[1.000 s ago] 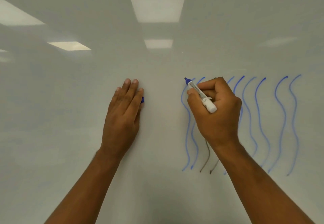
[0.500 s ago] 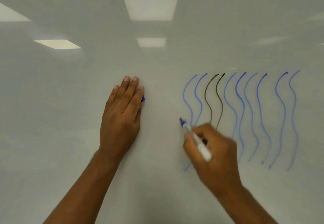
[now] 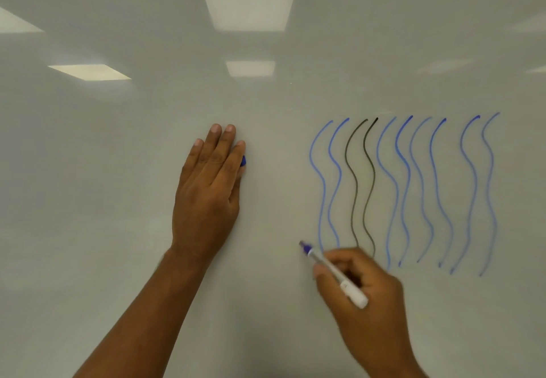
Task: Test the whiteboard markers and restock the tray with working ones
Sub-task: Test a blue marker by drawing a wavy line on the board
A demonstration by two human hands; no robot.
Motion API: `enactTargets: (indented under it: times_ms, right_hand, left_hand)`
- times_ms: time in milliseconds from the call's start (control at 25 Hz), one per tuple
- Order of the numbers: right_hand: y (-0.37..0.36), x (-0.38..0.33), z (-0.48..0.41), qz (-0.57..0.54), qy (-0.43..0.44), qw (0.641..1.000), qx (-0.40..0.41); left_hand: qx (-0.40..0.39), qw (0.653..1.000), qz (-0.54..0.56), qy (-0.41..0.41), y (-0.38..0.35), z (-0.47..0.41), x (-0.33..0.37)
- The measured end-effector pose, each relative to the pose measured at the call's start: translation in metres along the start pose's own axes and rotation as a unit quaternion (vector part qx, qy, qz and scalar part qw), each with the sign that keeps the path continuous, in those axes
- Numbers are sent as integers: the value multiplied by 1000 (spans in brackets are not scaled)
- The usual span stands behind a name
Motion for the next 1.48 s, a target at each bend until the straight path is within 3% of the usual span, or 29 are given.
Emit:
enactTargets:
  times_ms: [120,240,440,640,800,880,1080,1400,1480]
  right_hand:
    - [6,-27,-54,-4,71,994,82]
    - [1,-46,-111,28,132,986,101]
    - [-13,-45,-149,127,186,972,72]
    - [-28,-44,-119,244,263,933,10]
    - [-5,-18,-53,249,237,939,-26]
    - [-1,-6,-12,310,248,916,-63]
    - [-13,16,51,344,261,895,-111]
    - [-1,13,53,228,163,954,-107]
    - [8,11,55,204,171,960,-89]
  left_hand:
    - [2,1000,-4,-3,0,0,0]
    - [-1,1000,-2,-1,2,-1,1]
    - [-13,1000,-4,4,4,-1,2]
    - [-20,1000,-3,5,4,0,2]
    - [-10,1000,-8,7,4,-1,1]
    - [-14,1000,-3,4,3,-1,3]
    - [-20,1000,-2,2,3,0,2]
    - [-34,999,26,15,5,-1,0]
    - [-50,998,44,20,11,-3,3]
Point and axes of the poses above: each hand's wrist, its own z-axis away from the middle knuckle, its own y-axis out of the back of the hand, x = y × z, the point moved 1 cm from there along -z, towards the middle knuckle, and after that the axes turned 13 degrees about y, right-handed, at the moved point
